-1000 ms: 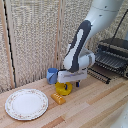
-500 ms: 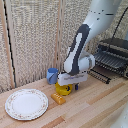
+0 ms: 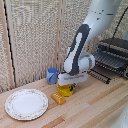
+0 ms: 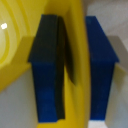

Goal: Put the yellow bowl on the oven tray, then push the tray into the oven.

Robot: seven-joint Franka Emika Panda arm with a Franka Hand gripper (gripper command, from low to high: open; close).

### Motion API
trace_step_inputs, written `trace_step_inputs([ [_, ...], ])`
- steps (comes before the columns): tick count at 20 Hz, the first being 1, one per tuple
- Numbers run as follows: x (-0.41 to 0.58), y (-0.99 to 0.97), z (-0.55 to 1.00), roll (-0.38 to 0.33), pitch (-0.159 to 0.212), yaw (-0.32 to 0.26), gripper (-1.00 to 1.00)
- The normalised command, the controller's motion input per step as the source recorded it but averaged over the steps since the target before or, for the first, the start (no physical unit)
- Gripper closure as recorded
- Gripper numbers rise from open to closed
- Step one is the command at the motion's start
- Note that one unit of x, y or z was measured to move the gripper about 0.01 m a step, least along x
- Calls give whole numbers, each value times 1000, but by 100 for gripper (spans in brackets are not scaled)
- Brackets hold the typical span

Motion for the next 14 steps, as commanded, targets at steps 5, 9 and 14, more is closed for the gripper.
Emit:
trace_step_inputs([
  [5,191,-55,634,-18,49,-200,100],
  [9,240,-84,832,-46,111,-209,100],
  [14,293,-111,887,-55,128,-201,100],
])
